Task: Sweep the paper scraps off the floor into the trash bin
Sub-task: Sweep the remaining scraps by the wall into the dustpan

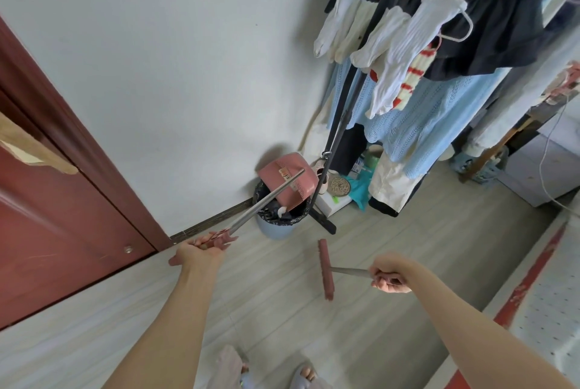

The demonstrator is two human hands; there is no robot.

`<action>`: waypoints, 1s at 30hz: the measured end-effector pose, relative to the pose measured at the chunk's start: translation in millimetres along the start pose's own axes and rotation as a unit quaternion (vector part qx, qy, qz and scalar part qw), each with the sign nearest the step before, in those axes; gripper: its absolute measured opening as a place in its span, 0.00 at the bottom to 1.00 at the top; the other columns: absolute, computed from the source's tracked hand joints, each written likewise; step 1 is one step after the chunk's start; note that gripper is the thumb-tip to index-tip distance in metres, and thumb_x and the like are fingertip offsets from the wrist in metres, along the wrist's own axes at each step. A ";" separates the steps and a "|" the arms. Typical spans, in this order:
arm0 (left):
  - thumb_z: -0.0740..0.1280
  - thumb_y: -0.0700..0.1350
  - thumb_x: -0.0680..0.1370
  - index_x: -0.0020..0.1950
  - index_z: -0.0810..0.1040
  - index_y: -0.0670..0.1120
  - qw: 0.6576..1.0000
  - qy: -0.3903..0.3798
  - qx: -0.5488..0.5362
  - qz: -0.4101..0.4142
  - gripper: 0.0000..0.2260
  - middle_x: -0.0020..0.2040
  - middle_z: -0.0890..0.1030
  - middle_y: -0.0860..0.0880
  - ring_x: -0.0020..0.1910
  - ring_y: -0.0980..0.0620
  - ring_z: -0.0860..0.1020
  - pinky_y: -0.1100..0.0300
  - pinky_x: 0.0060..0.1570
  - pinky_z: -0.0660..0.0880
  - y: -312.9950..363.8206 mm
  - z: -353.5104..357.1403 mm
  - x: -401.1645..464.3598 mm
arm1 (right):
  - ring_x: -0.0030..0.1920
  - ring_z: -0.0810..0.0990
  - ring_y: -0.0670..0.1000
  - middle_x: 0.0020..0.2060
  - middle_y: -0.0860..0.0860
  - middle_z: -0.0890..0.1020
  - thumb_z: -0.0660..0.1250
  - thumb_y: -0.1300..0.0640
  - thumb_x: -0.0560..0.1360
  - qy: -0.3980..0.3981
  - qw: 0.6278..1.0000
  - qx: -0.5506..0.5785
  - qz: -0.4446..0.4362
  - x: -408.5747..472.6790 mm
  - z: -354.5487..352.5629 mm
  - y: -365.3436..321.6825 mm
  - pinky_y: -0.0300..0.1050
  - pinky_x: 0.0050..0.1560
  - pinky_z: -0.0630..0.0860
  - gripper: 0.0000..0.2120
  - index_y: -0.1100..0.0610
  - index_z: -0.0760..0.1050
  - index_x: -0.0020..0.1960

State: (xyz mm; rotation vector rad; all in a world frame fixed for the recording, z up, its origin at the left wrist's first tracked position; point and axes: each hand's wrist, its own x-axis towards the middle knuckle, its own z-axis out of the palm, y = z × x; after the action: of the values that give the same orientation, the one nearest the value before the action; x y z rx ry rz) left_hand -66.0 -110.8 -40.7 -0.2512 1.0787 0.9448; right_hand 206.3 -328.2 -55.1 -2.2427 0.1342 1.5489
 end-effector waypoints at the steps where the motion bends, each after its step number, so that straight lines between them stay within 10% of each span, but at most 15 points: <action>1: 0.49 0.35 0.63 0.24 0.57 0.47 1.000 0.002 0.011 -0.001 0.10 0.17 0.61 0.50 0.27 0.52 0.59 0.45 0.47 0.73 0.1 0.8 -0.4 | 0.13 0.66 0.47 0.29 0.56 0.66 0.53 0.68 0.77 0.002 1.000 -0.003 -0.002 -0.1 -1.4 -0.4 0.31 0.16 0.68 0.09 0.65 0.67 0.40; 5: 0.48 0.41 0.79 0.30 0.55 0.48 0.997 -0.023 0.075 0.008 0.16 0.20 0.63 0.52 0.28 0.53 0.63 0.52 0.39 0.73 2.6 6.9 -7.3 | 0.13 0.67 0.47 0.29 0.57 0.68 0.53 0.68 0.77 -0.004 1.000 -0.004 -0.002 -10.7 -4.8 -8.6 0.32 0.16 0.68 0.08 0.67 0.68 0.42; 15: 0.62 0.47 0.79 0.33 0.62 0.48 0.963 -0.147 0.213 0.077 0.16 0.18 0.66 0.53 0.19 0.55 0.67 0.61 0.32 0.70 16.9 88.0 -78.4 | 0.18 0.63 0.46 0.17 0.50 0.61 0.50 0.64 0.76 -0.077 0.958 0.271 -0.059 -63.0 -30.4 -53.5 0.38 0.25 0.75 0.11 0.65 0.71 0.45; 22: 0.65 0.47 0.79 0.35 0.65 0.47 0.866 -0.314 0.377 0.095 0.15 0.23 0.69 0.53 0.30 0.51 0.69 0.67 0.23 0.70 -29.5 162.0 -155.5 | 0.31 0.75 0.56 0.37 0.59 0.76 0.55 0.39 0.78 -0.017 0.887 0.418 -0.194 -114.4 -68.9 -81.7 0.43 0.30 0.74 0.25 0.62 0.73 0.52; 27: 0.64 0.45 0.79 0.36 0.67 0.44 0.799 -0.400 0.444 0.062 0.13 0.26 0.70 0.50 0.23 0.52 0.74 0.60 0.32 0.74 -82.8 192.6 -208.1 | 0.49 0.81 0.66 0.49 0.70 0.78 0.53 0.57 0.78 -0.128 0.871 0.353 -0.316 -169.9 -108.4 -70.5 0.53 0.48 0.79 0.15 0.58 0.59 0.64; 30: 0.65 0.45 0.79 0.40 0.69 0.44 0.767 -0.426 0.478 0.046 0.10 0.28 0.72 0.48 0.28 0.49 0.75 0.63 0.25 0.73 -111.7 208.3 -230.7 | 0.45 0.84 0.61 0.47 0.67 0.82 0.58 0.62 0.79 -0.049 0.890 0.276 -0.360 -190.4 -125.6 -51.3 0.50 0.45 0.83 0.16 0.61 0.63 0.66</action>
State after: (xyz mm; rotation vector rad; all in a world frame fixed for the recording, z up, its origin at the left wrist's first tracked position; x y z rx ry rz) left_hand 118.7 -176.2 225.1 1.0124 0.5792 0.3815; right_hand 259.7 -358.2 170.5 -1.5018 -0.2379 1.0321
